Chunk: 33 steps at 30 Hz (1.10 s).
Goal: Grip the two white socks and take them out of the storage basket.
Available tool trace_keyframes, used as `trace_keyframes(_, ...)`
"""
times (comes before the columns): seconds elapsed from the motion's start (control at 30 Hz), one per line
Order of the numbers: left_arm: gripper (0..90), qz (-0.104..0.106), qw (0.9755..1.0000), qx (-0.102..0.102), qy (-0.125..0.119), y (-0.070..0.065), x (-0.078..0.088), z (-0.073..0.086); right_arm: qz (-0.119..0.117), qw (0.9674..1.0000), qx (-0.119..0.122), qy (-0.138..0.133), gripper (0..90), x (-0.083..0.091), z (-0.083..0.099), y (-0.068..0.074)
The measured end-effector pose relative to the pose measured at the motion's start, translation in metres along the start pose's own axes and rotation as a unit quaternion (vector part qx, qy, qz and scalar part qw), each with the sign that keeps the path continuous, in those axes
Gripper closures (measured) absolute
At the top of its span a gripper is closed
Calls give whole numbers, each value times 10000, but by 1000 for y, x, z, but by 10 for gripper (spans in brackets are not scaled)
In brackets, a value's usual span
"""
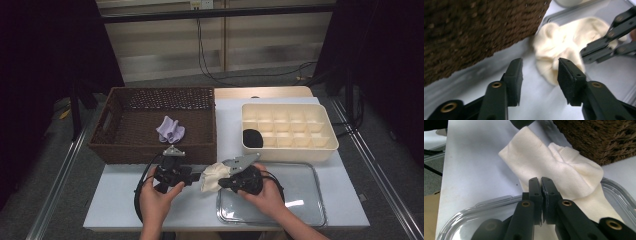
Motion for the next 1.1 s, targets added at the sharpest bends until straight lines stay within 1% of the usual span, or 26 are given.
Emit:
trace_keyframes(0.03, 579, 0, 10000, 0, 0, 0, 0, 0, 0, 10000, 0, 0, 882, 0, 0, 0)
trace_keyframes(0.07, 579, 95, 10000, 12, 27, -1, -2, 2, 1, 10000, -5, -7, 881, 0, 0, 0)
trace_keyframes(0.1, 598, 214, 9997, 51, 63, -3, -6, 3, 3, 10000, -34, -27, 878, 0, 0, 0)
trace_keyframes(0.13, 598, 296, 9994, -20, 182, -7, -11, 5, -5, 10000, -54, -53, 874, 0, 0, 0)
trace_keyframes(0.17, 603, 296, 9994, -20, 182, -7, -11, 5, -5, 10000, -54, -53, 874, 0, 0, 0)
trace_keyframes(0.2, 613, 297, 9993, -56, 202, -9, -13, 5, 0, 9999, -105, -85, 857, 1, 1, -1)
trace_keyframes(0.27, 612, 337, 9993, -63, 152, -13, -14, 3, 43, 9999, -59, -107, 840, 2, 1, -1)
trace_keyframes(0.3, 612, 385, 9991, -89, 151, -15, -13, 2, 96, 9997, -76, -191, 765, 5, 0, 0)
trace_keyframes(0.33, 612, 372, 9991, -118, 141, -16, -13, 0, 96, 9997, -76, -191, 765, 5, 0, 0)
trace_keyframes(0.37, 612, 375, 9992, -105, 107, -19, -13, -1, 98, 9996, -71, -245, 736, 6, -1, 0)
trace_keyframes(0.4, 612, 382, 9991, -135, 99, -20, -13, -2, 120, 9996, -42, -271, 706, 8, -1, 1)
trace_keyframes(0.47, 610, 360, 9992, -132, 61, -23, -14, -5, 141, 9993, 9, -346, 598, 10, -4, 4)
trace_keyframes(0.5, 600, 353, 9993, -112, 15, -24, -14, -7, 150, 9992, 34, -361, 559, 10, -6, 6)
trace_keyframes(0.53, 596, 356, 9993, -122, -11, -24, -15, -8, 220, 9990, 148, -347, 517, 11, -8, 8)
trace_keyframes(0.57, 596, 383, 9992, -122, -26, -25, -15, -9, 220, 9990, 148, -347, 517, 11, -8, 8)
trace_keyframes(0.6, 590, 364, 9992, -100, -101, -27, -15, -11, 281, 9989, 216, -311, 446, 9, -8, 9)
trace_keyframes(0.63, 590, 366, 9992, -124, -92, -27, -16, -11, 307, 9989, 188, -314, 412, 8, -8, 10)
trace_keyframes(0.73, 587, 356, 9992, -114, -134, -28, -16, -12, 341, 9987, 237, -300, 388, 7, -8, 9)
trace_keyframes(0.77, 584, 367, 9992, -94, -147, -28, -17, -13, 342, 9987, 229, -312, 333, 5, -9, 11)
trace_keyframes(0.8, 584, 343, 9992, -77, -183, -28, -17, -14, 342, 9987, 229, -312, 333, 5, -9, 11)
trace_keyframes(0.9, 578, 341, 9992, -123, -167, -27, -19, -14, 388, 9985, 215, -319, 307, 4, -9, 12)
trace_keyframes(0.93, 578, 324, 9993, -93, -160, -28, -20, -14, 402, 9984, 213, -324, 296, 4, -9, 12)
trace_keyframes(0.97, 579, 307, 9994, -141, -103, -27, -21, -13, 455, 9982, 205, -337, 293, 4, -10, 11)
trace_keyframes(1.1, 579, 291, 9995, -143, -43, -25, -21, -13, 475, 9980, 231, -357, 292, 4, -13, 8)
Point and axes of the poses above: each handheld gripper's, and its own axes: x roughly backward along the jaws, z roughly out of its underside, y roughly to its left, the point moved 6 cm from there along -x, roughly forward along the jaws, and after that the axes turned 3 degrees about x, right-handed, at the moved point
